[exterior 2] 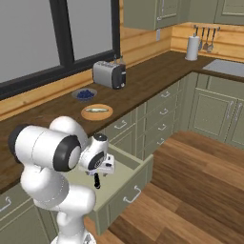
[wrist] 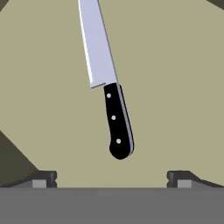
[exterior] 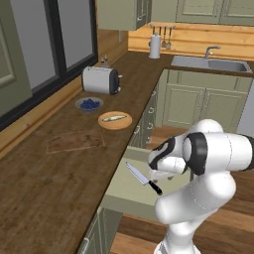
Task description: Pick up the knife from the drawer and place it on the cutting board. Then place the meat from the plate to the cutting board.
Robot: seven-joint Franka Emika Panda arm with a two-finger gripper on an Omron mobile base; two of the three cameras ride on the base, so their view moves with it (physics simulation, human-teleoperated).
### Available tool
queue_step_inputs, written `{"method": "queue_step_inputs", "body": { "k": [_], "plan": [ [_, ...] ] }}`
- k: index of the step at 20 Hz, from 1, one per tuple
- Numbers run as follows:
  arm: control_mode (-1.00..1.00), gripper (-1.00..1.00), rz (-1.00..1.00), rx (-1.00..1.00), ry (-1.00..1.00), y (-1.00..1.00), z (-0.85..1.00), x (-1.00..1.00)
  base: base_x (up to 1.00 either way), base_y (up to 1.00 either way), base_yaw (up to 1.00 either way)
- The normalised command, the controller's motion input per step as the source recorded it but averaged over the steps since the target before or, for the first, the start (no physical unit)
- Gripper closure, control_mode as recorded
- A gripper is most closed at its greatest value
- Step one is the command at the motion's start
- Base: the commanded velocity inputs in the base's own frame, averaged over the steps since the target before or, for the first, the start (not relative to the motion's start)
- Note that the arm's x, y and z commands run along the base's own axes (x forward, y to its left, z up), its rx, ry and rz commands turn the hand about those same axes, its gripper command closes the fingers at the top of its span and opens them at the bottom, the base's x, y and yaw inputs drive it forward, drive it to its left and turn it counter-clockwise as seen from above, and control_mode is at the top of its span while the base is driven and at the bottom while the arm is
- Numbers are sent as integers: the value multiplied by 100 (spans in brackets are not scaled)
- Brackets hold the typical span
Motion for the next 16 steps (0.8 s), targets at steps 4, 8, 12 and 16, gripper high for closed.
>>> {"method": "queue_step_inputs", "body": {
  "k": [4,8,12,16],
  "plan": [
    [-100,-100,4,-5,-3,16,-31,0,0,0,0],
    [-100,-100,4,0,-4,0,-16,8,0,0,0],
    [-100,-100,5,-2,0,0,-29,4,0,0,0],
    [-100,-100,4,0,0,0,-25,7,0,0,0]
  ]
}}
